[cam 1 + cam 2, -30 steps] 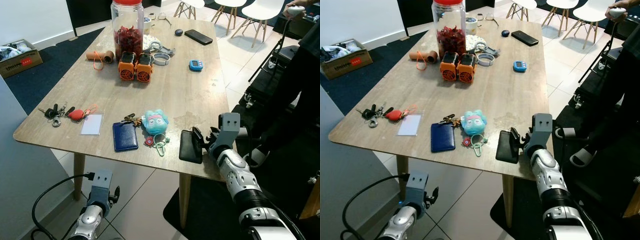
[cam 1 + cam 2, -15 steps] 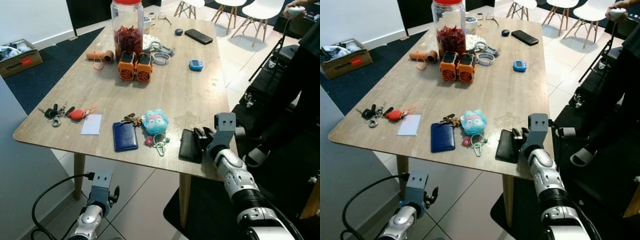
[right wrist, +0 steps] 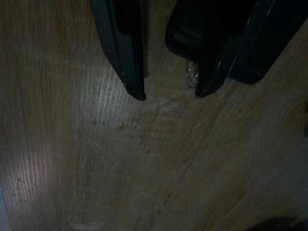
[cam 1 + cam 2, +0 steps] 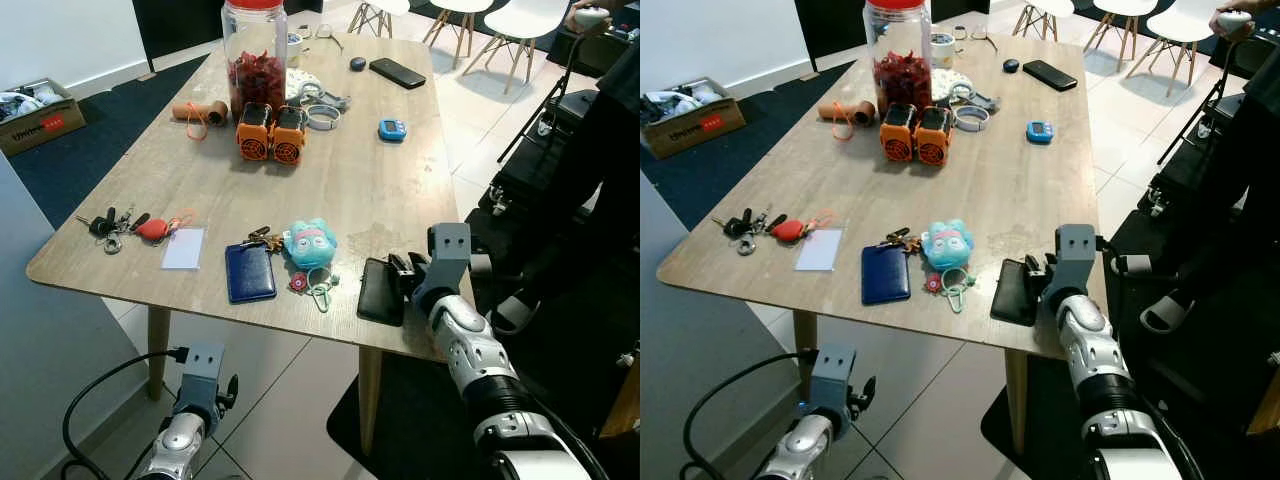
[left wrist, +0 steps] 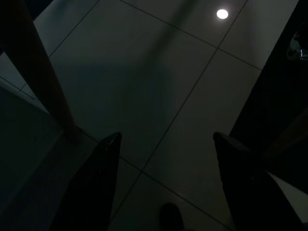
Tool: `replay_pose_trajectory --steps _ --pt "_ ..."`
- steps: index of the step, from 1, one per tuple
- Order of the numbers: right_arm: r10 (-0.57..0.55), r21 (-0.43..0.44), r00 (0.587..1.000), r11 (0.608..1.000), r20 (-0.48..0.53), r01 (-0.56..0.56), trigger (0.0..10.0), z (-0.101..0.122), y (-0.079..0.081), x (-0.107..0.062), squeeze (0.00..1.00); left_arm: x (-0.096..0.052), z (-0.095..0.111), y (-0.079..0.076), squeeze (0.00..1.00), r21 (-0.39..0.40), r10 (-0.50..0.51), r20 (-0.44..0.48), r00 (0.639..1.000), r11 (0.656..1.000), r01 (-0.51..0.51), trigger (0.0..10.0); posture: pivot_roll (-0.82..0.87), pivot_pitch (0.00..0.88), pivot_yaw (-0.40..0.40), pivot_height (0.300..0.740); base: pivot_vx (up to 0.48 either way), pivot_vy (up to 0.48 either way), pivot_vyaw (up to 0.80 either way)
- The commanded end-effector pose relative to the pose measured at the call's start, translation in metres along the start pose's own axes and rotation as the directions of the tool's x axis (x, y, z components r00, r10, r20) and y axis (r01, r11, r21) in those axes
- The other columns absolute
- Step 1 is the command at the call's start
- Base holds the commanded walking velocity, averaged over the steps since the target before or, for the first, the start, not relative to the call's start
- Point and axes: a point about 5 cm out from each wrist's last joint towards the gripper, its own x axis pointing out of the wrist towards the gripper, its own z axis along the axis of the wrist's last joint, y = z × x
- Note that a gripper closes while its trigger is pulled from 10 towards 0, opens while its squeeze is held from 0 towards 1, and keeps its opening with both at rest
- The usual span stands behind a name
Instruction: Hang keys on a hook
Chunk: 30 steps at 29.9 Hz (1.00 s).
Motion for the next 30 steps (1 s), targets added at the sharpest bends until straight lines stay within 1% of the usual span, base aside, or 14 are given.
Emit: replay_pose_trajectory --steps 1,22,23,26,27,28,29,30 --pt "-0.017 0.003 1.0 1.0 -0.008 0.017 10.0 0.0 -0.004 -0.0008 0.0 -0.0013 -0.0019 0.0053 0.0 0.005 0.015 -0.011 1.0 1.0 -0.015 10.0 0.08 0.063 -0.057 0.74 0.0 0.0 0.0" --pt "-0.004 -0.02 1.0 1.0 -0.022 0.004 10.0 -0.0022 0.0006 0.0013 0.0 -0.001 -0.0019 0.005 0.0 0.006 0.022 -0.014 1.0 1.0 -0.022 10.0 0.09 0.051 -0.066 0.74 0.0 0.0 0.0" --pt "-0.005 -0.02 1.0 1.0 -0.026 0.005 7.4 -0.0026 0.0005 0.0014 0.0 -0.0009 -0.0018 0.0051 0.0 0.006 0.024 -0.015 1.0 1.0 -0.024 10.0 0.09 0.051 -0.066 0.74 0.0 0.0 0.0" --pt "-0.006 -0.02 1.0 1.0 -0.03 0.005 7.4 -0.0027 0.0004 0.0015 0.0 -0.0008 -0.0017 0.0052 0.0 0.005 0.026 -0.015 1.0 1.0 -0.026 10.0 0.09 0.053 -0.067 0.74 0.0 0.0 0.0" --pt "-0.005 -0.025 0.999 1.0 -0.033 0.004 9.6 -0.0029 0.0007 0.0016 0.0 -0.0008 -0.0016 0.0055 0.0 0.006 0.027 -0.015 1.0 1.0 -0.027 10.0 0.09 0.056 -0.067 0.74 0.0 0.0 0.0" --pt "-0.005 -0.025 0.999 1.0 -0.033 0.004 9.6 -0.0029 0.0007 0.0016 0.0 -0.0008 -0.0016 0.0055 0.0 0.006 0.027 -0.015 1.0 1.0 -0.027 10.0 0.09 0.056 -0.067 0.74 0.0 0.0 0.0" --pt "-0.002 -0.029 0.999 1.0 -0.033 0.002 10.0 -0.0028 0.0012 0.0015 0.0 -0.0008 -0.0016 0.0058 0.0 0.006 0.029 -0.015 0.999 1.0 -0.029 10.0 0.09 0.057 -0.067 0.74 0.0 0.0 0.0" --pt "0.0 -0.033 0.999 0.999 -0.033 -0.001 10.0 -0.0027 0.0017 0.0012 0.0 -0.0009 -0.0017 0.0064 0.0 0.006 0.031 -0.016 0.999 0.999 -0.031 10.0 0.09 0.059 -0.067 0.74 0.0 0.0 0.0"
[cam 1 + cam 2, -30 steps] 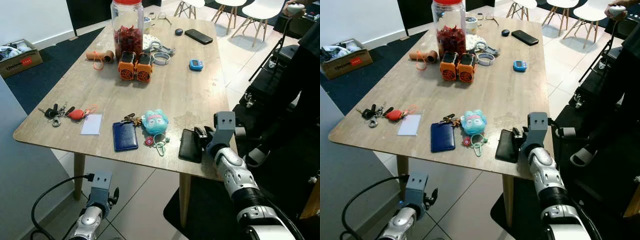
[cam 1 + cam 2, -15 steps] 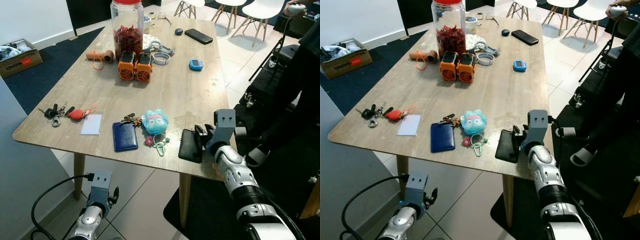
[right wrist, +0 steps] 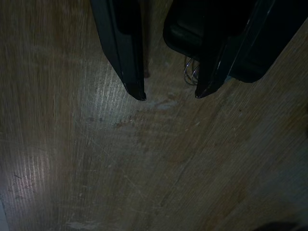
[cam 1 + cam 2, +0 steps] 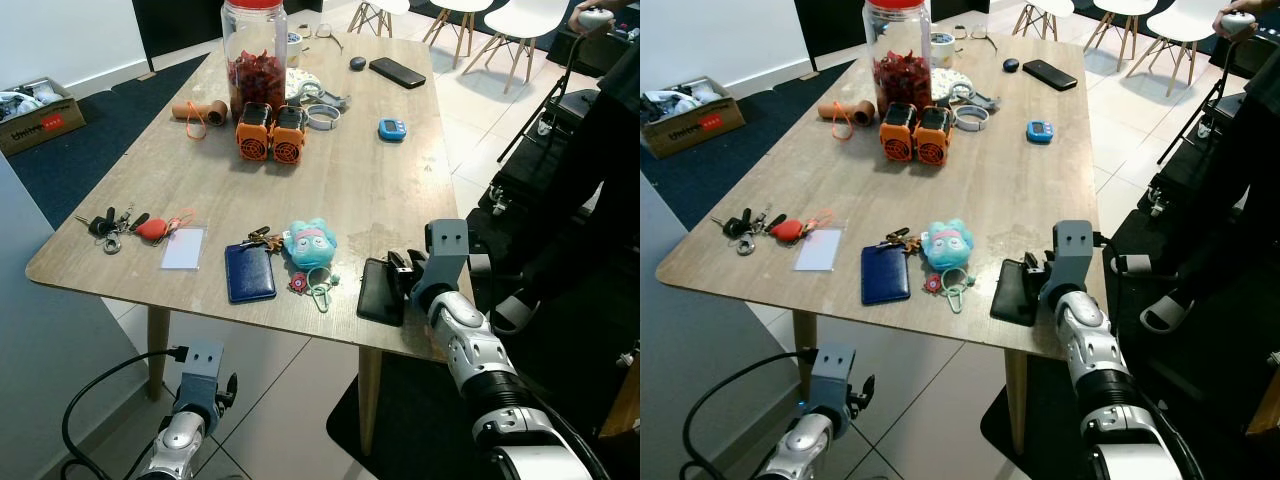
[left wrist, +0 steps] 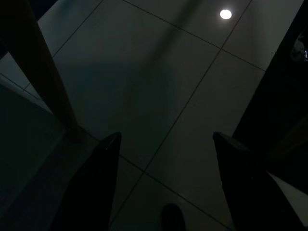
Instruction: Hang keys on a hook
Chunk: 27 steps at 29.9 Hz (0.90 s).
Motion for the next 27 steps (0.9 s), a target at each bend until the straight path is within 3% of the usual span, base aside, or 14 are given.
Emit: replay_pose_trajectory --steps 1,8,9,10,11,12,13,14,15,27 --pt "0.0 -0.008 1.0 1.0 -0.022 0.0 10.0 -0.0027 -0.0002 -0.0009 0.0 -0.0014 -0.0026 0.0062 0.0 0.004 0.016 -0.016 1.0 1.0 -0.016 10.0 0.09 0.06 -0.067 0.74 0.0 0.0 0.0" --pt "0.007 -0.026 1.0 1.0 -0.017 -0.007 9.9 -0.0035 -0.0011 -0.0052 0.0 -0.0021 -0.0034 0.0083 0.0 0.004 0.024 -0.017 1.0 1.0 -0.024 10.0 0.09 0.061 -0.066 0.74 0.0 0.0 0.0" --pt "0.01 -0.023 1.0 1.0 -0.016 -0.01 4.8 -0.0036 -0.0009 -0.0055 0.0 -0.0021 -0.0034 0.0085 0.0 0.004 0.024 -0.018 1.0 1.0 -0.024 10.0 0.09 0.062 -0.062 0.74 0.0 0.0 0.0" --pt "0.01 -0.023 1.0 1.0 -0.016 -0.01 4.8 -0.0036 -0.0009 -0.0055 0.0 -0.0021 -0.0034 0.0085 0.0 0.004 0.024 -0.018 1.0 1.0 -0.024 10.0 0.09 0.062 -0.062 0.74 0.0 0.0 0.0" --pt "0.014 -0.019 1.0 1.0 -0.015 -0.014 0.0 -0.0037 -0.0005 -0.0058 0.0 -0.002 -0.0032 0.0087 0.0 0.004 0.025 -0.017 1.0 1.0 -0.025 10.0 0.09 0.063 -0.061 0.74 0.0 0.0 0.0" --pt "0.016 -0.018 1.0 1.0 -0.015 -0.016 0.0 -0.0039 -0.0001 -0.006 0.0 -0.0019 -0.003 0.0087 0.0 0.005 0.025 -0.017 1.0 1.0 -0.025 10.0 0.09 0.063 -0.061 0.74 0.0 0.0 0.0" --pt "0.016 -0.018 1.0 1.0 -0.016 -0.017 5.1 -0.0043 0.0004 -0.0062 0.0 -0.0019 -0.0029 0.0088 0.0 0.005 0.025 -0.017 1.0 1.0 -0.025 10.0 0.09 0.063 -0.061 0.74 0.0 0.0 0.0" --pt "0.016 -0.019 1.0 1.0 -0.017 -0.016 5.1 -0.0044 0.0008 -0.0062 0.0 -0.0018 -0.0027 0.0088 0.0 0.006 0.025 -0.017 1.0 1.0 -0.025 10.0 0.09 0.064 -0.06 0.74 0.0 0.0 0.0" --pt "0.016 -0.021 1.0 1.0 -0.019 -0.016 10.0 -0.0048 0.0012 -0.0062 0.0 -0.0016 -0.0024 0.0087 0.0 0.006 0.025 -0.016 1.0 1.0 -0.025 10.0 0.09 0.064 -0.061 0.74 0.0 0.0 0.0" --pt "0.012 -0.041 1.0 0.999 -0.024 -0.013 10.0 -0.0052 0.0015 -0.0073 0.0 -0.0013 -0.0019 0.0085 0.0 0.006 0.027 -0.016 1.0 1.0 -0.027 10.0 0.09 0.063 -0.062 0.74 0.0 0.0 0.0"
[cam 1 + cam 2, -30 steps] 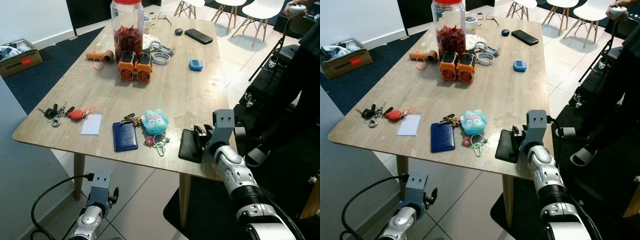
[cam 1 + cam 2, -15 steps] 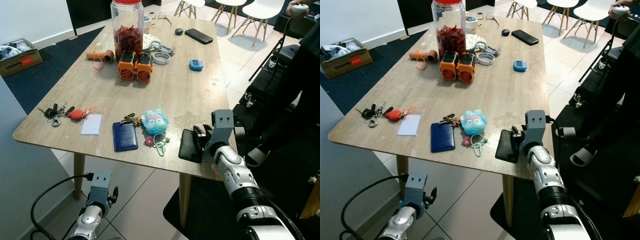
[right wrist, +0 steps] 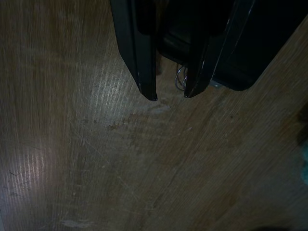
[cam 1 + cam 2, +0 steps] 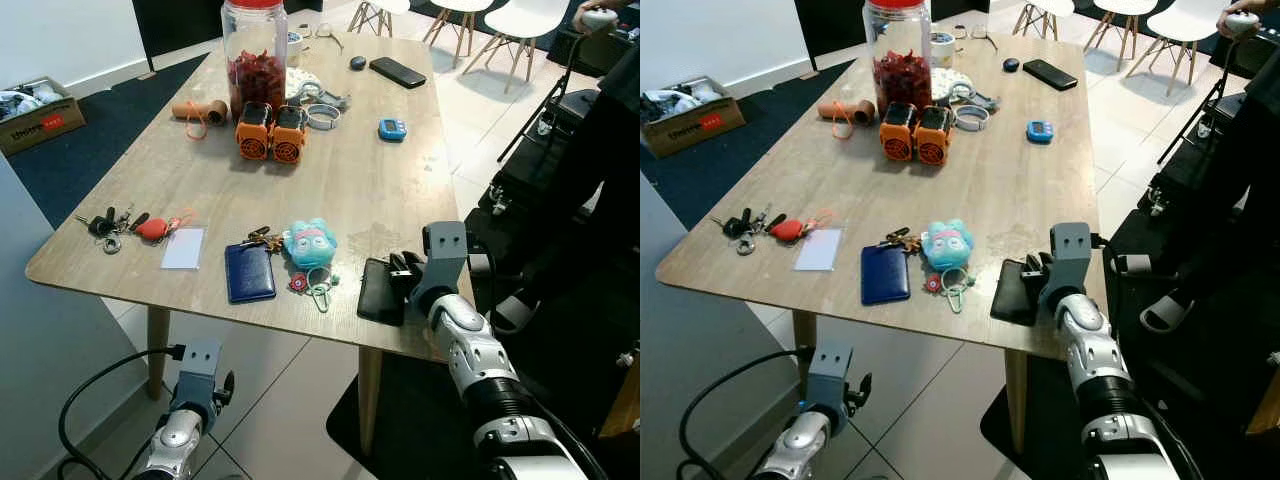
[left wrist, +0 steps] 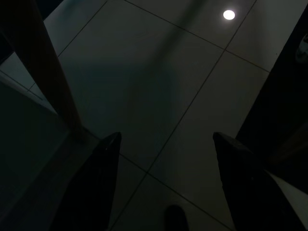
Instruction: Hang keys on a hook
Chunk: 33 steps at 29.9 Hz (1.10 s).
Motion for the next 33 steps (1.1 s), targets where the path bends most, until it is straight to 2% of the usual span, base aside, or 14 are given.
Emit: replay_pose_trajectory --steps 1,8,9,12,13,15,33 --pt "-0.009 -0.016 1.0 1.0 -0.021 0.008 10.0 -0.004 -0.001 -0.002 0.0 -0.002 -0.003 0.005 0.0 0.003 0.016 -0.018 1.0 1.0 -0.016 10.0 0.09 0.064 -0.062 0.74 0.0 0.0 0.0" --pt "-0.02 0.0 1.0 1.0 -0.018 0.02 10.0 -0.001 -0.001 -0.001 0.0 -0.002 -0.004 0.005 0.0 0.011 0.017 -0.021 1.0 1.0 -0.017 10.0 0.09 0.066 -0.061 0.74 0.0 0.0 0.0" --pt "-0.019 0.028 1.0 0.999 -0.022 0.02 10.0 -0.002 0.0 -0.002 0.0 -0.002 -0.004 0.005 0.0 0.014 0.017 -0.022 1.0 1.0 -0.016 10.0 0.09 0.066 -0.061 0.74 0.0 0.0 0.0" --pt "-0.027 0.28 0.999 0.959 -0.033 0.035 10.0 -0.001 0.005 -0.001 0.0 -0.002 -0.004 0.005 0.0 0.014 0.016 -0.021 1.0 1.0 -0.016 10.0 0.09 0.068 -0.06 0.74 0.0 0.0 0.0" --pt "-0.023 0.318 0.999 0.947 -0.035 0.033 10.0 -0.001 0.006 -0.001 0.0 -0.002 -0.004 0.005 0.0 0.014 0.016 -0.021 1.0 1.0 -0.016 10.0 0.09 0.068 -0.06 0.74 0.0 0.0 0.0" --pt "-0.02 0.335 0.999 0.942 -0.037 0.031 10.0 -0.001 0.007 -0.001 0.0 -0.002 -0.004 0.005 0.0 0.015 0.016 -0.021 1.0 1.0 -0.016 10.0 0.09 0.068 -0.06 0.74 0.0 0.0 0.0" --pt "0.024 0.254 0.995 0.967 -0.097 0.001 10.0 -0.002 0.015 -0.003 0.0 -0.001 -0.003 0.005 0.0 0.013 0.013 -0.024 1.0 1.0 -0.013 10.0 0.09 0.067 -0.059 0.74 0.0 0.0 0.0"
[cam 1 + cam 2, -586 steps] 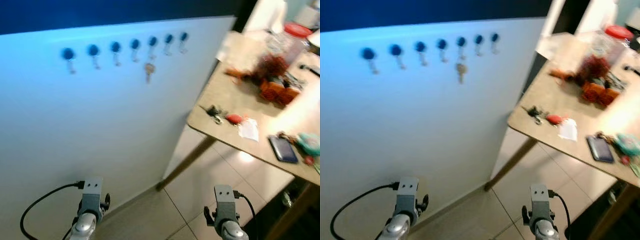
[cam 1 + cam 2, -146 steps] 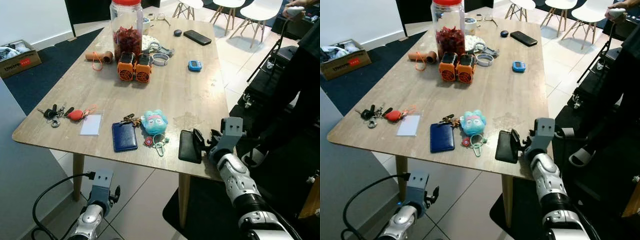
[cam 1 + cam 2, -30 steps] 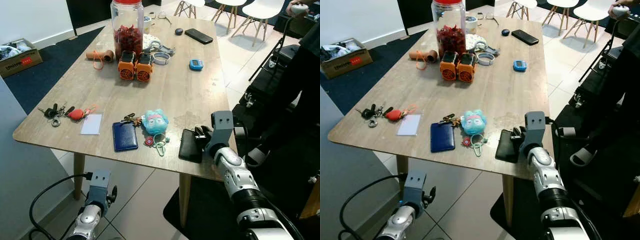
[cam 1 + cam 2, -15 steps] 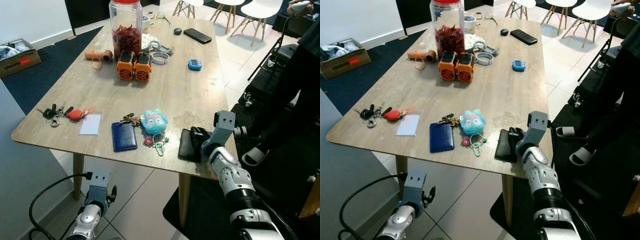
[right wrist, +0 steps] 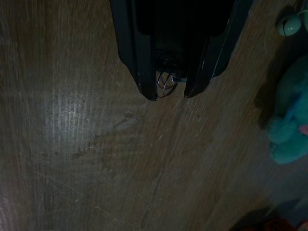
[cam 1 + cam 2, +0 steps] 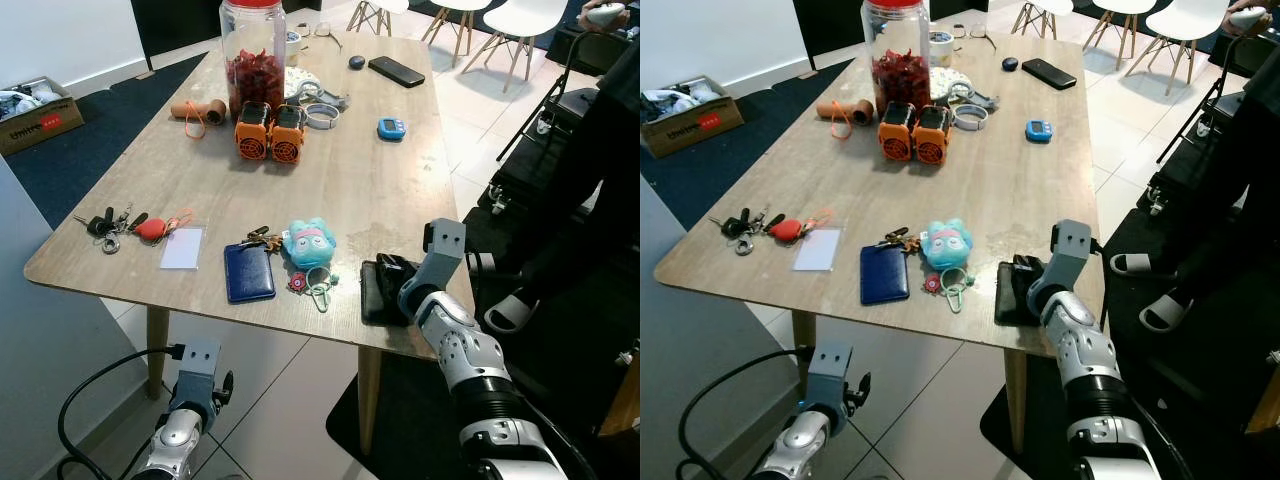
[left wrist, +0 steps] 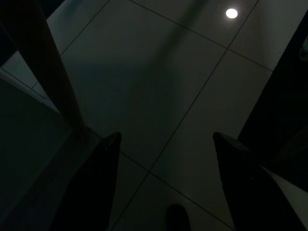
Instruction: Hang keys on a hook
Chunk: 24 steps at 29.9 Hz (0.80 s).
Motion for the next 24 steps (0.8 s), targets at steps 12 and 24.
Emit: replay_pose_trajectory --steps 12,24 --pt "-0.016 -0.035 0.999 0.999 -0.05 0.015 0.0 -0.008 -0.003 -0.004 0.0 -0.001 -0.003 0.003 0.0 0.009 0.004 -0.022 1.0 1.0 -0.004 10.0 0.09 0.061 -0.061 0.74 0.0 0.0 0.0" --pt "-0.031 0.014 0.997 0.999 0.073 0.03 0.0 0.017 -0.004 -0.004 0.0 -0.001 -0.003 0.003 0.0 0.013 0.001 -0.022 1.0 1.0 -0.001 10.0 0.09 0.048 -0.061 0.74 0.0 0.0 0.0"
